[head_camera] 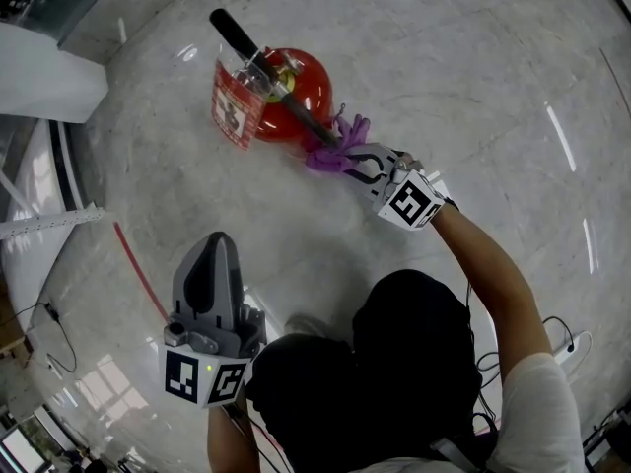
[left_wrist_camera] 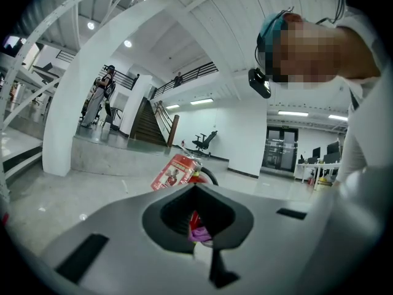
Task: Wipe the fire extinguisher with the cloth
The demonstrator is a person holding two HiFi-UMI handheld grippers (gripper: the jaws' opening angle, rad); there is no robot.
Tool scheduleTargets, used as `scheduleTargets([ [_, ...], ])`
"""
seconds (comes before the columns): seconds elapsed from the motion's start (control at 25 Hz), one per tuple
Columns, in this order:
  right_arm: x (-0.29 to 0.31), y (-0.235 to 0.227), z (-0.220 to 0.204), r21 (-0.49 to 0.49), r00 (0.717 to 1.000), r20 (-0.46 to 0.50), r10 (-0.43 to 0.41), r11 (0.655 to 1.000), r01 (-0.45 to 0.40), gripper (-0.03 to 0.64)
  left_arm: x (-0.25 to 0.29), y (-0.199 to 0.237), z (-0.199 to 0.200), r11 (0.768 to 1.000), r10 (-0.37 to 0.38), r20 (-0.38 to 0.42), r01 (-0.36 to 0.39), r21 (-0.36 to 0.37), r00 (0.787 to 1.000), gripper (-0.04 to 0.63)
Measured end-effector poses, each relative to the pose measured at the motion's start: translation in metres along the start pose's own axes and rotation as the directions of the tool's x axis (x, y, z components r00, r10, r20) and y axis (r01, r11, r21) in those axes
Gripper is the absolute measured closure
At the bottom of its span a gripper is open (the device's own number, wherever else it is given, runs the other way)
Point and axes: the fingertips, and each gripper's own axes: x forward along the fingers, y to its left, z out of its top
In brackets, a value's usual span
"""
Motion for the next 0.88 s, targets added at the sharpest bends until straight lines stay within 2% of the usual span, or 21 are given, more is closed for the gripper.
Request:
scheduleTargets([
  [0.36, 0.025, 0.01, -0.049, 0.066, 0.997, -0.079, 0.025, 0.998, -0.02, 0.558, -0.001, 0.009, -0.008, 1.0, 0.016, -0.012, -0.016, -0.005, 1.0, 0.592],
  [0.6, 0.036, 0.016, -0.063, 0.138, 0.996, -0.08, 0.026, 0.99, -0.015, 0.558, -0.006, 0.016, -0.014, 1.0, 0.026, -0.013, -0.026, -0.017, 1.0, 0.592],
  [0.88, 0.047, 0.04, -0.098, 0.18, 0.977, -0.2, 0.073, 0.983, -0.037, 0.558, -0.018, 0.024, -0.017, 0.999, 0.034, -0.012, -0.035, -0.024, 0.999, 0.592],
])
